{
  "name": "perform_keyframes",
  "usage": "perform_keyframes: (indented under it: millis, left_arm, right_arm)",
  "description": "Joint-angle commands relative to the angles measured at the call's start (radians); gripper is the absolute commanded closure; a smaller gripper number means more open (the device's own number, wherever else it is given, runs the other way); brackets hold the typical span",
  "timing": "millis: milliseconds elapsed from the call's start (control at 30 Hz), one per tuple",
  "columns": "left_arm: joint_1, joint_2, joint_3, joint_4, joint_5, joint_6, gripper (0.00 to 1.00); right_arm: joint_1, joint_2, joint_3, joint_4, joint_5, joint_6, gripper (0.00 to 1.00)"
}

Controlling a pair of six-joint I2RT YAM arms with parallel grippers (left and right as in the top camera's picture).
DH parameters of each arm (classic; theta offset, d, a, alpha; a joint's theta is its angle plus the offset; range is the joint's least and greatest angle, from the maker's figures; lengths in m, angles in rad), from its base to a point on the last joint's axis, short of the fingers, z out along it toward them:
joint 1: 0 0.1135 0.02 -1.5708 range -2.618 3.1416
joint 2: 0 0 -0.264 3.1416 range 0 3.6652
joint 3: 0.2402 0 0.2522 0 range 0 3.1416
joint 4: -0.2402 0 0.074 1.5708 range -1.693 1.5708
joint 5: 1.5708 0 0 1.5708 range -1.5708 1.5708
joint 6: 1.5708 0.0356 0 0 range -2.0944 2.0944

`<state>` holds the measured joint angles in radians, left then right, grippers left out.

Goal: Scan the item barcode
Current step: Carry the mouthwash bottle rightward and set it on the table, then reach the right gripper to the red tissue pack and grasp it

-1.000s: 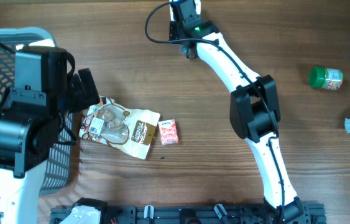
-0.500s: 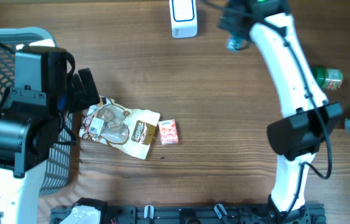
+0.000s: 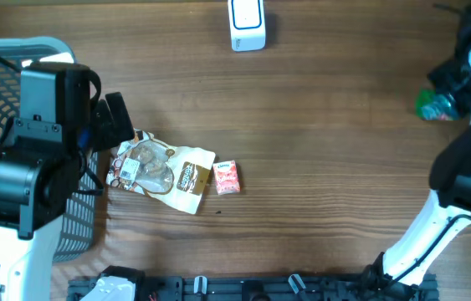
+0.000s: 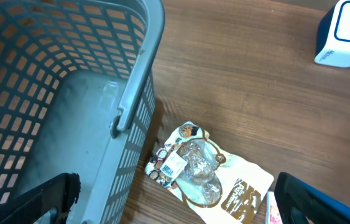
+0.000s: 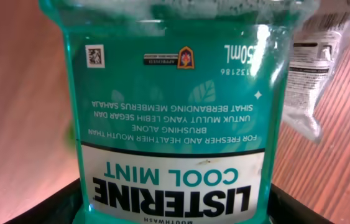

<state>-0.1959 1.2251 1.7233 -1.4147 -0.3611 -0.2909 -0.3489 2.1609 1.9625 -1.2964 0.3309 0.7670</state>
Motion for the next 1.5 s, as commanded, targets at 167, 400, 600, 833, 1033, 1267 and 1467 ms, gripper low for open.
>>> perform_keyframes:
  millis: [167,400,600,833,1033,1267,1467]
  left_arm:
    - [0.003,0.0,-0.003,-0.001,0.009,-0.006,0.0]
    - [0.003,0.0,-0.003,-0.001,0.009,-0.006,0.0]
    - [0.003,0.0,-0.003,-0.001,0.009,-0.006,0.0]
    - [0.003,0.0,-0.003,-0.001,0.009,-0.006,0.0]
    - [0.003,0.0,-0.003,-0.001,0.009,-0.006,0.0]
    - [0.003,0.0,-0.003,-0.001,0.01,-0.006,0.0]
    - [0.003,0.0,-0.003,-0.001,0.009,-0.006,0.0]
  right_arm:
    - [-0.155,-0.005,-0.296,0.217,0.034,-0.068,0.51]
    - [-0.156,-0.005,-0.3,0.258,0.005,-0.147,0.0]
    - [-0.072,-0.081,-0.103,0.083,-0.006,-0.163,0.0]
    - [0.395,-0.171,0.023,-0.312,-0.413,0.118,0.0]
    - [0.861,-0.166,0.021,-0.242,-0.521,0.61,0.01]
    - [1.065,-0.153,-0.223,-0.001,-0.676,1.013,0.0]
    - [1.089,-0.153,-0.342,0.122,-0.669,1.191,0.0]
